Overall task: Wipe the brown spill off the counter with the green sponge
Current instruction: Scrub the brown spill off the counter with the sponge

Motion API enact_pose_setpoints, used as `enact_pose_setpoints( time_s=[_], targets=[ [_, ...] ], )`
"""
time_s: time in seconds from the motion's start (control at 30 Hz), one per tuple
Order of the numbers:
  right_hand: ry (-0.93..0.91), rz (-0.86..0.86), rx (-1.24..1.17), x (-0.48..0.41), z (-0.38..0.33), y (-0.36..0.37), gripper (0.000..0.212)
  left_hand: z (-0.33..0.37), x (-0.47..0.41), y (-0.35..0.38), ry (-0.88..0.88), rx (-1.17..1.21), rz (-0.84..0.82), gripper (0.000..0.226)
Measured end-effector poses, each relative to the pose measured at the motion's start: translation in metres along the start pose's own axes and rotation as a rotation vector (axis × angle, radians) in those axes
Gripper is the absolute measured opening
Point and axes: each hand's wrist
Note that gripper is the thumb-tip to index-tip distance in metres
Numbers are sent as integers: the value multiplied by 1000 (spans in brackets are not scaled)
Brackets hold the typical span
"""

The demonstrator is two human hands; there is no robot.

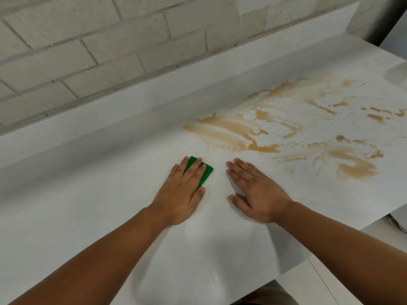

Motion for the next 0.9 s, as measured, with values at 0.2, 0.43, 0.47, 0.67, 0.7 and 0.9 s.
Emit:
enact_pose_setpoints(
  time_s=[0.2, 0.43, 0.47, 0.67, 0.7, 0.9],
  targets=[
    [10, 2, -9, -1, -1, 0, 74, 21, -61, -13, -181, 30, -11, 68],
    [18, 13, -36, -1, 1, 0, 73, -1, -32, 1, 96, 199, 71, 65],
    [16, 14, -43, -1, 1, 0, 73, -11, -32, 2, 81, 199, 70, 66],
    [18, 28, -54, -1, 1, -1, 73, -23, -67, -7, -168, 132, 39, 71],
    [17, 29, -58, -1, 1, -1, 73, -17, -66, -7, -152, 145, 74, 70],
    [19, 34, -70, -1, 2, 0, 71, -50, -37, 5, -38, 149, 117, 68]
  ],
)
Point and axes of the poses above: each hand's wrist, its own x-axis away from the middle knuckle, its own y-axis out of the palm, z = x × y, and after that the axes turned 15 degrees about -x, right-handed
